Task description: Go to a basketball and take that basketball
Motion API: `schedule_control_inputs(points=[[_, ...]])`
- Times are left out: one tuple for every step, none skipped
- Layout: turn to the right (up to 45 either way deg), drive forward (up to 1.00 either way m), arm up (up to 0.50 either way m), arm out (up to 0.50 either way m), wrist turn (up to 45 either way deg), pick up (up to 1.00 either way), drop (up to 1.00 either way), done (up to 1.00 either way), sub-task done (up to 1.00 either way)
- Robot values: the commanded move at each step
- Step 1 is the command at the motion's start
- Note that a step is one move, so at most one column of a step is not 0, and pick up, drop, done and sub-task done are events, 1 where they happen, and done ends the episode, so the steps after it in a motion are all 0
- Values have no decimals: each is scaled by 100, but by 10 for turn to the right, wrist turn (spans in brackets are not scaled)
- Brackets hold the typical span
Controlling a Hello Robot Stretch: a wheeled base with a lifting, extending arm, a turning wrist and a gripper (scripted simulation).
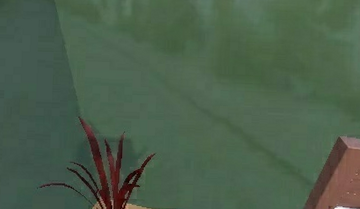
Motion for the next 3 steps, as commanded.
schedule_control_inputs(points=[[0,0,0,0,0,100,0,0,0],[0,0,10,0,0,0,0,0,0],[0,0,0,0,0,0,0,100,0]])
